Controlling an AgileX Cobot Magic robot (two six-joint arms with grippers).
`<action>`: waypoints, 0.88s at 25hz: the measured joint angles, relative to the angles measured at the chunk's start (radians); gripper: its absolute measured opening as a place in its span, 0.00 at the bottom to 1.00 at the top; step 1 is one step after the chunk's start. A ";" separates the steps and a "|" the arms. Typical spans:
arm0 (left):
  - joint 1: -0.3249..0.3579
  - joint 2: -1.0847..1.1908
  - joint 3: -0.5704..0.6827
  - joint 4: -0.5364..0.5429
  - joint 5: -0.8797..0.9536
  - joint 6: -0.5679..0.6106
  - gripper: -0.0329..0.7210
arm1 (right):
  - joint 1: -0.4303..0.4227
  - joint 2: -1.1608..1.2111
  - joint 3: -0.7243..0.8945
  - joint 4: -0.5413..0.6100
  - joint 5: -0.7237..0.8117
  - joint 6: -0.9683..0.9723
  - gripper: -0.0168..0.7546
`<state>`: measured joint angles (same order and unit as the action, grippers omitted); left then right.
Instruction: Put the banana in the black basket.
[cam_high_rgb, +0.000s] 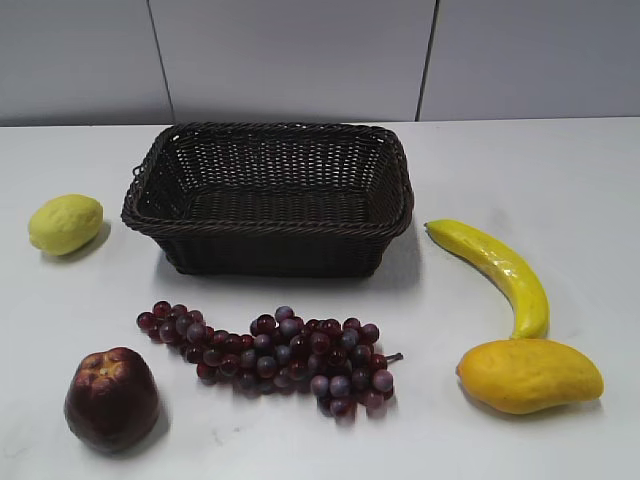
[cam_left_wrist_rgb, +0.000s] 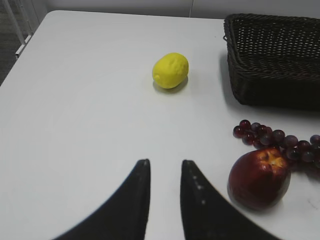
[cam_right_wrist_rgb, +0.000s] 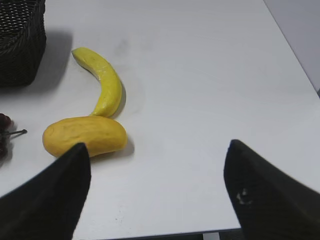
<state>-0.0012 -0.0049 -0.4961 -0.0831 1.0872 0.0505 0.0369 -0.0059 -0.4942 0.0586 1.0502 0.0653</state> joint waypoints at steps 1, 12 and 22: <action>0.000 0.000 0.000 0.000 0.000 0.000 0.31 | 0.000 0.000 0.000 0.000 0.000 0.000 0.87; 0.000 0.000 0.000 0.000 0.000 0.000 0.31 | 0.000 0.000 0.000 0.000 0.000 0.000 0.85; 0.000 0.000 0.000 0.000 0.000 0.000 0.31 | 0.000 0.206 -0.030 0.000 -0.210 0.000 0.83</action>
<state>-0.0012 -0.0049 -0.4961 -0.0831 1.0872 0.0505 0.0369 0.1996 -0.5242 0.0586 0.8399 0.0653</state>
